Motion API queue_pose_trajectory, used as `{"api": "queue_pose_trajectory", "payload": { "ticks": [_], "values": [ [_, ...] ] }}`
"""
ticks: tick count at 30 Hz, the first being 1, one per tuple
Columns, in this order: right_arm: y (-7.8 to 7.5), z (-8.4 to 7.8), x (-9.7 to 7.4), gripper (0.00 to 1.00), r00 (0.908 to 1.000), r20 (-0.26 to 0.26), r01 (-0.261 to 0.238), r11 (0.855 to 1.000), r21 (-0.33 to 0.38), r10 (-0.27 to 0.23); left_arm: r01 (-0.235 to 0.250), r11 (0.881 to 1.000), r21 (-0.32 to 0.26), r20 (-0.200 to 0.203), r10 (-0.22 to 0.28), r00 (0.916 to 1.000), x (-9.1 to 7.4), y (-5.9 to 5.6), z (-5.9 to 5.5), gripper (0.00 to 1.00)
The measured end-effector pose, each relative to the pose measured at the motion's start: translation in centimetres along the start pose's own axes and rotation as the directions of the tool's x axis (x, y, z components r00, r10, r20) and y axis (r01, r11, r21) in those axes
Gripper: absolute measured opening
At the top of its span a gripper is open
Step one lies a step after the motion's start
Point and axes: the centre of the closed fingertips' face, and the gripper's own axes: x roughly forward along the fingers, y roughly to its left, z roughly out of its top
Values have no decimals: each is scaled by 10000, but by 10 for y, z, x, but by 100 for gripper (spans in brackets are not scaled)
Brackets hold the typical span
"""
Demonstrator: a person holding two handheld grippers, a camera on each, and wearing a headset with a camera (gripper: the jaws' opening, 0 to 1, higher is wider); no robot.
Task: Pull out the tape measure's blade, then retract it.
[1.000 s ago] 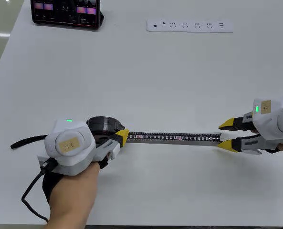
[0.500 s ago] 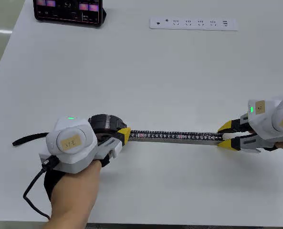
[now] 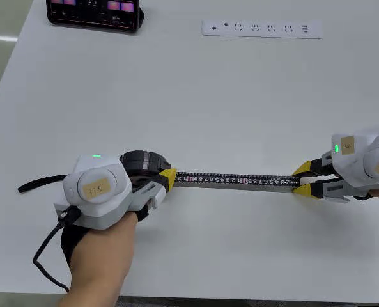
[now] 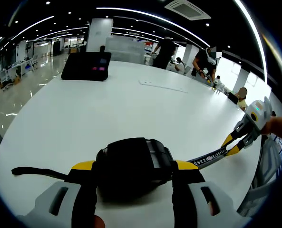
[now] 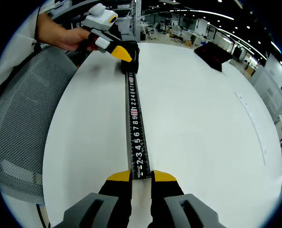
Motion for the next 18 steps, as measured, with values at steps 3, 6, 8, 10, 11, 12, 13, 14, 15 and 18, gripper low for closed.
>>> {"api": "queue_pose_trajectory", "payload": {
  "ticks": [3,6,8,10,11,12,13,14,15,18],
  "values": [
    [0,0,0,11,10000,-63,55,10000,-19,-55,-5,10000,-13,-3,5,10000,0,0,0,60],
    [0,-1,0,11,9999,-143,94,10000,-28,-94,-13,10000,-3,10,13,10000,0,0,0,59],
    [0,-1,0,11,9998,-179,114,9999,-30,-114,-1,10000,-4,-5,1,10000,0,0,0,59],
    [0,-1,0,11,9997,-193,126,9999,-1,-126,2,10000,16,-27,-1,10000,0,1,0,59],
    [0,-1,0,11,9997,-198,121,9999,-12,-122,23,10000,16,-59,-23,10000,0,1,0,58],
    [0,-2,0,11,9997,-199,118,9999,-15,-118,18,10000,37,-80,-17,10000,0,1,-1,58],
    [0,-1,0,11,9998,-173,105,9999,-17,-105,-24,10000,24,-71,24,10000,0,1,-1,58],
    [1,-1,1,11,9999,-149,51,10000,-26,-51,-34,10000,53,-107,35,9999,0,1,-1,57],
    [1,0,2,11,9999,-148,62,10000,-43,-63,-5,10000,40,-93,5,10000,0,1,-1,57],
    [1,1,3,11,9999,-123,28,10000,-40,-28,7,10000,34,-98,-7,10000,1,1,-1,57]
  ]
}}
